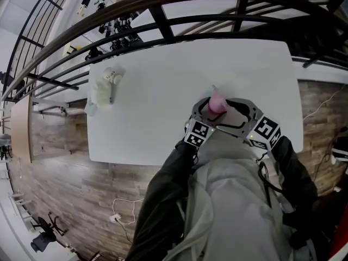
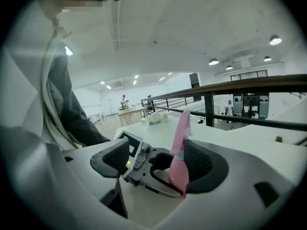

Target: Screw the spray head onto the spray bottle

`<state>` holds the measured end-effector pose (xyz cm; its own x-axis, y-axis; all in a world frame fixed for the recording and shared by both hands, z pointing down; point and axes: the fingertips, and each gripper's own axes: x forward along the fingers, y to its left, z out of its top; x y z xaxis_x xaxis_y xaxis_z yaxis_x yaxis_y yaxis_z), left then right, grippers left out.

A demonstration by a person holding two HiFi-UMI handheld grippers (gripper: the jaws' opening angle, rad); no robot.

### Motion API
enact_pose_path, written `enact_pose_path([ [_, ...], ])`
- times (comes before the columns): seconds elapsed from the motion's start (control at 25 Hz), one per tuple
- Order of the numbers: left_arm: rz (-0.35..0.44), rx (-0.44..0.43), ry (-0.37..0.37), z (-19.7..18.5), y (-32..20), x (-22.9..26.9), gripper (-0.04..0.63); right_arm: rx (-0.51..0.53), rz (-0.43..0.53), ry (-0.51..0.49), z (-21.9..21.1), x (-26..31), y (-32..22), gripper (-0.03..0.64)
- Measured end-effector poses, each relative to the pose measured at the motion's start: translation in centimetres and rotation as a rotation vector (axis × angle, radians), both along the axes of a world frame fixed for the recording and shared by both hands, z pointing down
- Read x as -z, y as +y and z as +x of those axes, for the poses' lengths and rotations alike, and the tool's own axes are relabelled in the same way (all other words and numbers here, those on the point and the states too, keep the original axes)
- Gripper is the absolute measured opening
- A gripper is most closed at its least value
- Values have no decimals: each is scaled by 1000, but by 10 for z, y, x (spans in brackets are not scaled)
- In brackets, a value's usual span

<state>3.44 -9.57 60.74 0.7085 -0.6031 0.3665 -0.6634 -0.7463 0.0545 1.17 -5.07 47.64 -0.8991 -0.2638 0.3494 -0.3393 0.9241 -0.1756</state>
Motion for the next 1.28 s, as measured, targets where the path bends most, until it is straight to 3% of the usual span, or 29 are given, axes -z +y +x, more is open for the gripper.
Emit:
enact_pose_path([
  [0.32, -7, 2, -27, 1, 2, -4, 371, -115, -184, -172, 3, 10, 5, 354],
  [0.44, -10, 3, -38, 0, -2, -9, 371, -92, -180, -165, -2, 6, 1, 354],
  [0.52, -11, -15, -44, 2, 0, -15, 371, -19, -191, -136, -4, 3, 12, 354],
  [0.6, -13, -46, -47, 5, 1, -16, 371, 104, -136, -65, -3, -2, 30, 351],
  [0.64, -14, -63, -47, 5, 2, -15, 371, 131, -56, -37, 1, 0, 32, 351],
  [0.72, -19, -98, -40, 5, 4, -9, 371, 55, 140, -34, 19, 13, 9, 351],
  [0.8, -24, -134, -31, 5, 5, -7, 371, -49, 234, -42, 39, 20, -27, 353],
  [0.88, -24, -174, -31, 5, 9, -9, 371, -8, 157, -15, 41, 4, -47, 357],
  [1.0, -26, -230, -35, 7, 18, -10, 371, 159, -39, -10, 20, -22, -53, 373],
  [1.28, -23, -276, -45, 13, 26, -9, 371, 384, -152, 29, 1, -34, -19, 383],
])
